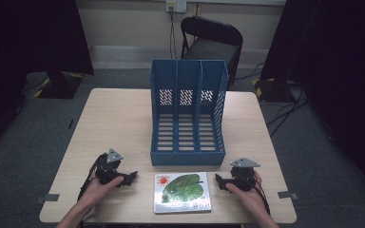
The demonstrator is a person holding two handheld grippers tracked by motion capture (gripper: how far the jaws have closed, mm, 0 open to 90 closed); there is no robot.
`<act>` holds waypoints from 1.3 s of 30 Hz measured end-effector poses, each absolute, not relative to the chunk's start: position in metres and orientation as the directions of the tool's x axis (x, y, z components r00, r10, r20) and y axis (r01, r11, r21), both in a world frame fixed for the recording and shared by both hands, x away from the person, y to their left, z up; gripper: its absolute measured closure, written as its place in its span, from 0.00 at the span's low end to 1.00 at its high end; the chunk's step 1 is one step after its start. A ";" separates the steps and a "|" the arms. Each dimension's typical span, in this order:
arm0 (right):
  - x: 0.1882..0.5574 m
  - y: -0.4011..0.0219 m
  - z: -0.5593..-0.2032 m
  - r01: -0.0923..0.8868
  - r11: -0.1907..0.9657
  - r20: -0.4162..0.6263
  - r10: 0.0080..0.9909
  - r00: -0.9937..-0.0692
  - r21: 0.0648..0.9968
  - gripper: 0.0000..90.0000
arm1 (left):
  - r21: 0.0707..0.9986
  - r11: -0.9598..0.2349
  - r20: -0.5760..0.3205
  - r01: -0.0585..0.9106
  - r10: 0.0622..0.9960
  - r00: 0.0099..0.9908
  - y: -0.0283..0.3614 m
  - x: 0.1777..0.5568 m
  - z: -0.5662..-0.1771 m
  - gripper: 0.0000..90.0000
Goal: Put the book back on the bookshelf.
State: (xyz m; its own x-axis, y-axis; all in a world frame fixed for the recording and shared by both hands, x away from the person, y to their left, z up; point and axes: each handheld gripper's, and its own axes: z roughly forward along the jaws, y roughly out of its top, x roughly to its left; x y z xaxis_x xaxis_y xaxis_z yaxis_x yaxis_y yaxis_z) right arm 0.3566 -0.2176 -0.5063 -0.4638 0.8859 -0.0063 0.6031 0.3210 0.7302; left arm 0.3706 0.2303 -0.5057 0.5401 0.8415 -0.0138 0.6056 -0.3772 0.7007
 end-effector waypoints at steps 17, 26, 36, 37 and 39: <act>0.354 -0.221 -0.495 0.635 0.313 0.047 0.874 -0.484 0.706 0.18 | 0.689 -0.383 -0.020 0.615 0.838 0.546 0.232 0.362 -0.495 0.22; 0.342 -0.219 -0.485 0.598 0.321 0.057 0.849 -0.526 0.735 0.20 | 0.712 -0.360 -0.082 0.603 0.810 0.580 0.221 0.351 -0.481 0.26; 0.319 -0.199 -0.477 0.560 0.368 0.085 0.777 -0.623 0.742 0.26 | 0.729 -0.372 -0.149 0.575 0.734 0.663 0.199 0.337 -0.474 0.36; 0.317 -0.197 -0.477 0.556 0.374 0.086 0.769 -0.633 0.742 0.27 | 0.730 -0.376 -0.150 0.571 0.727 0.670 0.197 0.337 -0.474 0.36; 0.315 -0.193 -0.477 0.548 0.386 0.084 0.757 -0.648 0.742 0.28 | 0.729 -0.375 -0.157 0.573 0.724 0.672 0.195 0.336 -0.474 0.37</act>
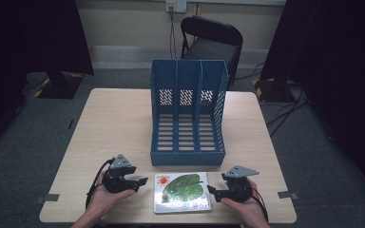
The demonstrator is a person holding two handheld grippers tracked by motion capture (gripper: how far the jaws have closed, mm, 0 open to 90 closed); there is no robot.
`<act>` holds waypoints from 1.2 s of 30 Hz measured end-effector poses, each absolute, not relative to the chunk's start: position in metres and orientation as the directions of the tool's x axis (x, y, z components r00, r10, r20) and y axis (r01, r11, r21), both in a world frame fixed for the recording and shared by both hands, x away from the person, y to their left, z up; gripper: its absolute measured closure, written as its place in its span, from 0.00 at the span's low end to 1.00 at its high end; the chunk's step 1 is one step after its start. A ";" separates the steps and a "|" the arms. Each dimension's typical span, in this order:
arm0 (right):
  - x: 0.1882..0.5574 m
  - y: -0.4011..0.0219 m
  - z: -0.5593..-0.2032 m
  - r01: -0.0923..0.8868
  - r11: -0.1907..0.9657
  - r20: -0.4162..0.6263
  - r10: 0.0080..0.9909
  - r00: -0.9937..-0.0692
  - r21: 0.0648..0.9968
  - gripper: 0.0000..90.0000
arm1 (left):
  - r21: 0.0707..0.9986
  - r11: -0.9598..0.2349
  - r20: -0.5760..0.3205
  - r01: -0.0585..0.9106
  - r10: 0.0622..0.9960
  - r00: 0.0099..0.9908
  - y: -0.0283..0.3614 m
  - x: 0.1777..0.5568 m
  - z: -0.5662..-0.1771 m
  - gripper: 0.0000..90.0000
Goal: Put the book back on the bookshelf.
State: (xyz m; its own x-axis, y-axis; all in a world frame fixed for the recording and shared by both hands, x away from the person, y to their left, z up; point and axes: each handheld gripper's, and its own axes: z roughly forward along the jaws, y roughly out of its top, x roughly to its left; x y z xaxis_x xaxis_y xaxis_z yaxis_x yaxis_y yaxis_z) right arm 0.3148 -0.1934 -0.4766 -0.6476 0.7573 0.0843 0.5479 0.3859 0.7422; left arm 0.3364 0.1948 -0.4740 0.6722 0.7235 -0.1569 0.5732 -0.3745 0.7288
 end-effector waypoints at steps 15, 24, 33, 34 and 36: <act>0.314 -0.165 -0.490 0.545 0.469 0.140 0.655 -0.742 0.695 0.30 | 0.672 -0.450 -0.218 0.588 0.639 0.737 0.163 0.334 -0.482 0.53; 0.313 -0.163 -0.489 0.541 0.488 0.135 0.645 -0.752 0.685 0.26 | 0.657 -0.467 -0.219 0.591 0.632 0.743 0.158 0.336 -0.487 0.54; 0.311 -0.157 -0.488 0.534 0.507 0.140 0.623 -0.769 0.677 0.24 | 0.646 -0.440 -0.250 0.623 0.650 0.718 0.164 0.341 -0.488 0.54; 0.310 -0.156 -0.488 0.532 0.509 0.142 0.619 -0.772 0.677 0.24 | 0.647 -0.443 -0.245 0.621 0.651 0.719 0.165 0.341 -0.488 0.54; 0.309 -0.155 -0.488 0.533 0.513 0.146 0.614 -0.776 0.673 0.24 | 0.645 -0.440 -0.246 0.625 0.655 0.714 0.166 0.342 -0.488 0.55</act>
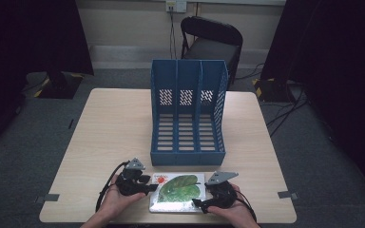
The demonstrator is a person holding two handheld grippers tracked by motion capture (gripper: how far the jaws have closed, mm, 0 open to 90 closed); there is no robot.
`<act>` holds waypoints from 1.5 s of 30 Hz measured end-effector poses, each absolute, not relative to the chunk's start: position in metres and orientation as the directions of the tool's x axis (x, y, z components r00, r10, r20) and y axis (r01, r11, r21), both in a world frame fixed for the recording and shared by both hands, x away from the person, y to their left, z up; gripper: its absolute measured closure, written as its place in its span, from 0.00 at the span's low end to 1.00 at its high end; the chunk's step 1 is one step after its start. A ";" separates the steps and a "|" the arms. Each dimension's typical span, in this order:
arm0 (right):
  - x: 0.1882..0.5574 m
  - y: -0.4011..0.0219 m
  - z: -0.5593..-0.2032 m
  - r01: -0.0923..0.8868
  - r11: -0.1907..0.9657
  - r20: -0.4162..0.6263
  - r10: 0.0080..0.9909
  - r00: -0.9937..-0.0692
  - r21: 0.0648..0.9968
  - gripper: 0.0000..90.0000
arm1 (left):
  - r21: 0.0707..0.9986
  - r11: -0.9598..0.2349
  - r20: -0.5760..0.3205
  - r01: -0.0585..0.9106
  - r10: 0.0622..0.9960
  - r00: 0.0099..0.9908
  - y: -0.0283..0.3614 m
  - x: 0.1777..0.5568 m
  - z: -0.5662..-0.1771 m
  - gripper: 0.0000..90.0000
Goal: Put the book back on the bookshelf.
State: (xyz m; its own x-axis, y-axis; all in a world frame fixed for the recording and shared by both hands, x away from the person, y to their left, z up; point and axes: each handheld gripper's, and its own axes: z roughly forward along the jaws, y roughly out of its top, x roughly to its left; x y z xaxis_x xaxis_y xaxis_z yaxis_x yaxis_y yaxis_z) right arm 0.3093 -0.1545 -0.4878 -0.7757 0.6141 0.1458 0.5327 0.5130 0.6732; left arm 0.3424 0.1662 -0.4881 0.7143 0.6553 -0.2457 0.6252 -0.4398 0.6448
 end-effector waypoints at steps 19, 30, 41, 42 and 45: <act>0.311 -0.150 -0.490 0.527 0.521 0.172 0.582 -0.795 0.671 0.25 | 0.660 -0.412 -0.249 0.628 0.669 0.700 0.167 0.346 -0.490 0.42; 0.310 -0.150 -0.490 0.528 0.528 0.188 0.566 -0.803 0.665 0.25 | 0.678 -0.384 -0.264 0.627 0.669 0.695 0.166 0.347 -0.493 0.35; 0.311 -0.149 -0.491 0.538 0.526 0.199 0.568 -0.799 0.659 0.20 | 0.675 -0.300 -0.383 0.674 0.639 0.668 0.175 0.352 -0.493 0.36; 0.310 -0.148 -0.492 0.534 0.529 0.195 0.565 -0.801 0.659 0.17 | 0.682 -0.297 -0.384 0.668 0.632 0.673 0.176 0.352 -0.493 0.36; 0.309 -0.147 -0.493 0.529 0.538 0.192 0.559 -0.807 0.657 0.14 | 0.680 -0.289 -0.395 0.674 0.630 0.669 0.177 0.353 -0.492 0.36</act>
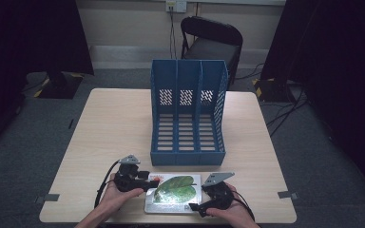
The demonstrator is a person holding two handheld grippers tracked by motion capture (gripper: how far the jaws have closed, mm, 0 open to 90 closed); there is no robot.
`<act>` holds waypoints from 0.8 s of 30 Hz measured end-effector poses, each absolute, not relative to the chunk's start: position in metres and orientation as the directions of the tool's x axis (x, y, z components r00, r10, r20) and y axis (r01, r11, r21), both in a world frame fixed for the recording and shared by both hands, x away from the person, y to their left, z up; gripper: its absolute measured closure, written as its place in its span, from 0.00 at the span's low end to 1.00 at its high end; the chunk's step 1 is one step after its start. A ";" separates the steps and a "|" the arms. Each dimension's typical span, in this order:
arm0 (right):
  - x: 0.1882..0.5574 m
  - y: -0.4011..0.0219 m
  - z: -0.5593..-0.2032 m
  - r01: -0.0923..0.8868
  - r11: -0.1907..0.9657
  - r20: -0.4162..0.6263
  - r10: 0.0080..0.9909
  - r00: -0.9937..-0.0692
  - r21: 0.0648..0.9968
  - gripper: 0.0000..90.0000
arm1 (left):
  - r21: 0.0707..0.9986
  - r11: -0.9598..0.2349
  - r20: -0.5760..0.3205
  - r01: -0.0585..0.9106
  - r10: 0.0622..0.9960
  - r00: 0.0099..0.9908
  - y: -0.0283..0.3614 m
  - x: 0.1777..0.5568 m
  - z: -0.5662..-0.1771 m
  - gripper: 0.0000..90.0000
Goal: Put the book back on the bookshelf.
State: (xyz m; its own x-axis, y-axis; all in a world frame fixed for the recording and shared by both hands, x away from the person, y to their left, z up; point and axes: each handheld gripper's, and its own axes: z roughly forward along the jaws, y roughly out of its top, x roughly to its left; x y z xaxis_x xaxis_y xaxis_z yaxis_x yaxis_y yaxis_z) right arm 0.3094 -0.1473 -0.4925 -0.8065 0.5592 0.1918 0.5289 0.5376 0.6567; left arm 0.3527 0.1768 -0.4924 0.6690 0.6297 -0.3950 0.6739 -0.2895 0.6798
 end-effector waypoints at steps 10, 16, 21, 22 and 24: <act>0.307 -0.147 -0.493 0.510 0.556 0.182 0.540 -0.822 0.657 0.10 | 0.681 -0.250 -0.430 0.689 0.625 0.652 0.179 0.353 -0.489 0.36; 0.303 -0.148 -0.492 0.502 0.578 0.192 0.513 -0.837 0.644 0.09 | 0.685 -0.230 -0.446 0.691 0.618 0.648 0.182 0.352 -0.487 0.38; 0.296 -0.144 -0.493 0.453 0.619 0.130 0.495 -0.859 0.641 0.07 | 0.679 -0.215 -0.464 0.702 0.615 0.637 0.182 0.353 -0.487 0.37; 0.296 -0.144 -0.493 0.453 0.619 0.130 0.495 -0.859 0.641 0.07 | 0.679 -0.215 -0.464 0.702 0.615 0.637 0.182 0.353 -0.487 0.37; 0.295 -0.144 -0.493 0.450 0.622 0.126 0.493 -0.861 0.641 0.07 | 0.675 -0.198 -0.478 0.710 0.616 0.626 0.183 0.353 -0.487 0.37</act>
